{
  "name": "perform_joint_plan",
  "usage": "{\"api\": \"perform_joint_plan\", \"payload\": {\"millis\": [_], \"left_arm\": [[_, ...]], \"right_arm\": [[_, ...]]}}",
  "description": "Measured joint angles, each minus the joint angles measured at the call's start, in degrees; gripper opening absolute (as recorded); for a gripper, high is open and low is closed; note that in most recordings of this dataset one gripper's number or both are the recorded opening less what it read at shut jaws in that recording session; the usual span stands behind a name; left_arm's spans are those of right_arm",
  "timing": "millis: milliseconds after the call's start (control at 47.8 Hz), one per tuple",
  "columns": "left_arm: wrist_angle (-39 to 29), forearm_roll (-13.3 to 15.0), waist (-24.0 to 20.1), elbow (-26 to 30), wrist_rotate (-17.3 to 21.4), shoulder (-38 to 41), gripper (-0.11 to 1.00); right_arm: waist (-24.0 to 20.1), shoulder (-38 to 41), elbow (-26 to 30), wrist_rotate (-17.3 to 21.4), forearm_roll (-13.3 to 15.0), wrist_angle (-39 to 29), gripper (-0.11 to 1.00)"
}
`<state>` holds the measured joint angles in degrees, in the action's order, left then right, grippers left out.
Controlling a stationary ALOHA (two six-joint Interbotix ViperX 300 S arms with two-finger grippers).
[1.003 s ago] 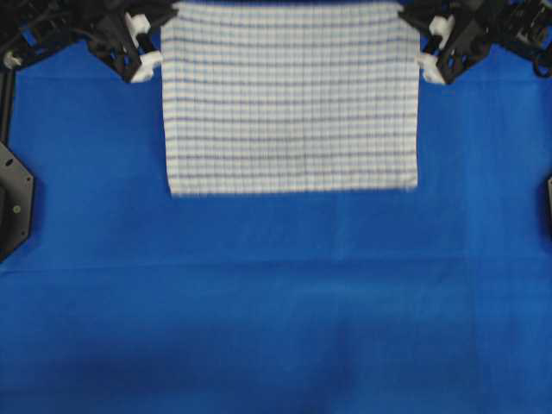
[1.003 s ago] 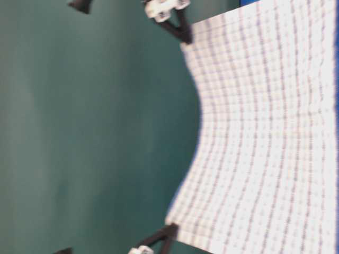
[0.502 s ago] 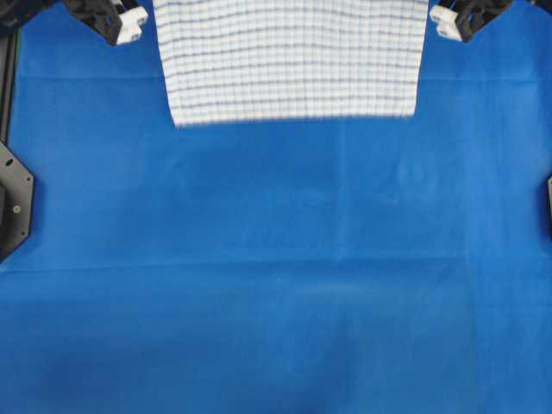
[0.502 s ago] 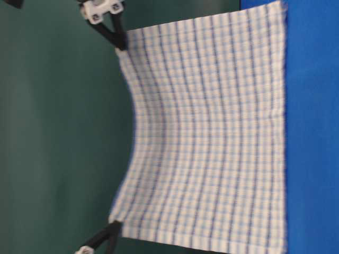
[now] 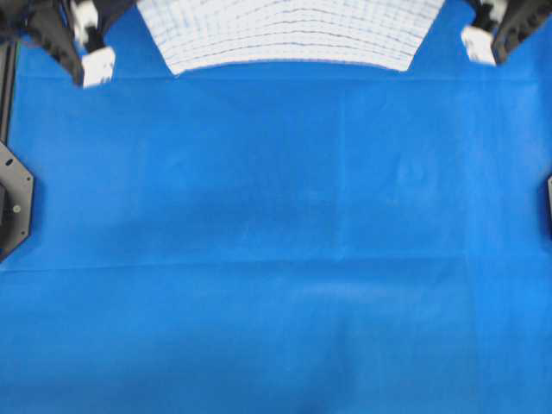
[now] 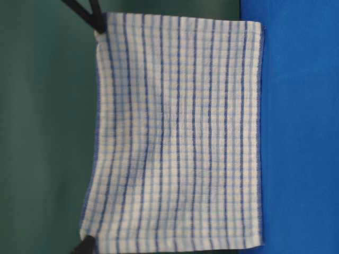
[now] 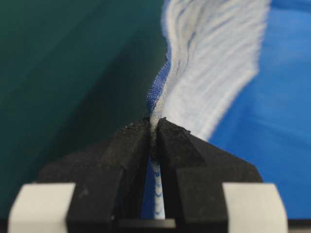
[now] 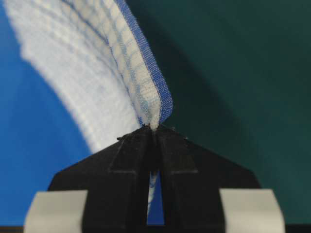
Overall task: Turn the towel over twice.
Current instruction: 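Lift the far corners with both grippers and pull them back, raising the towel, then swing the held edge forward and lower it onto the table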
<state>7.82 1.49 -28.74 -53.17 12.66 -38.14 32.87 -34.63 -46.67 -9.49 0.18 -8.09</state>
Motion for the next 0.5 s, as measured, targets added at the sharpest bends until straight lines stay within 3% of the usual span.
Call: {"api": "perform_joint_plan", "payload": {"millis": [502], "left_arm": [[0.0,-0.1,14.4,-11.9,-7.1,-1.6,0.04]], "right_arm": [[-15.2,-2.3,-8.2,9.0,-0.2,-5.4,0.05]]}}
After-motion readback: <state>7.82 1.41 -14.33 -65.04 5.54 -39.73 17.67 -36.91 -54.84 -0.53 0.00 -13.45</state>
